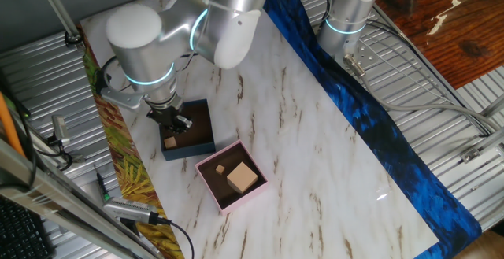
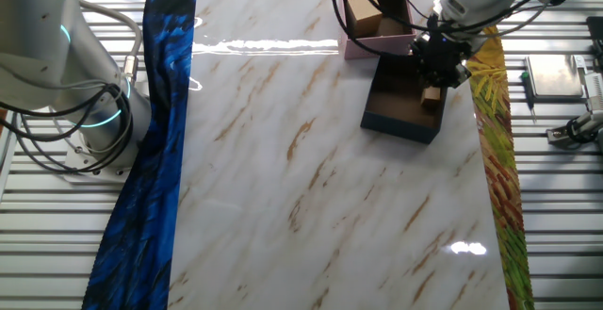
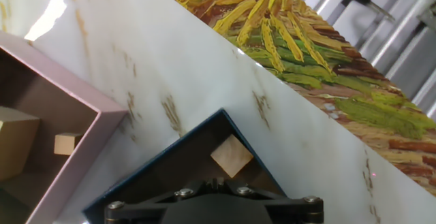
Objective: Move an object from one box to another
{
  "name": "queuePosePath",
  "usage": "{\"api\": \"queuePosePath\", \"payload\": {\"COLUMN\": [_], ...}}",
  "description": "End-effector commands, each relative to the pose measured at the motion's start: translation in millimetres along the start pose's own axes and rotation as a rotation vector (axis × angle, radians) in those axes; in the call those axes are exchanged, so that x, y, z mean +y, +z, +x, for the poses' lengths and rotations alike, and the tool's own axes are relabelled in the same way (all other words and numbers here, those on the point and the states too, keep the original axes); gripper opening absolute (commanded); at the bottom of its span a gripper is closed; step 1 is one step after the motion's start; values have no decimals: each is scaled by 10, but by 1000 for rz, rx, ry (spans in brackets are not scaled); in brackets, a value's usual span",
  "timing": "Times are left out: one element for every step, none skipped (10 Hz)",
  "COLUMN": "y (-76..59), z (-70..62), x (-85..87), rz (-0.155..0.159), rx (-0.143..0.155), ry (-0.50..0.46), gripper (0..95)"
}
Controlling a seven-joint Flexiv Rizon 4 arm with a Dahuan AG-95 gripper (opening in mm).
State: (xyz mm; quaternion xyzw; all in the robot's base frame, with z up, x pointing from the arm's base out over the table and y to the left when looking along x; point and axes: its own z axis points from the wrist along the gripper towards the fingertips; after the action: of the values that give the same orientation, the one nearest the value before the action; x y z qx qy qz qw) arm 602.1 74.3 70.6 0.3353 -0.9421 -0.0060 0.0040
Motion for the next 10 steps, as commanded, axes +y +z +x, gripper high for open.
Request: {"api": "queuePosePath", "payload": {"y": [-11,-12,-14,-14,-14,-16,-16,-16,-17,-20], "z": [19,15,22,22,20,25,26,26,27,31], "x": [10,9,10,10,10,11,12,12,13,19], "rz": [-1,-1,-4,-5,-7,-8,-7,-6,-6,-4], "rx": [3,6,11,14,10,9,9,7,4,4], "ry": [16,26,27,34,45,48,47,50,45,49], "gripper": [0,0,0,0,0,0,0,0,0,0]}}
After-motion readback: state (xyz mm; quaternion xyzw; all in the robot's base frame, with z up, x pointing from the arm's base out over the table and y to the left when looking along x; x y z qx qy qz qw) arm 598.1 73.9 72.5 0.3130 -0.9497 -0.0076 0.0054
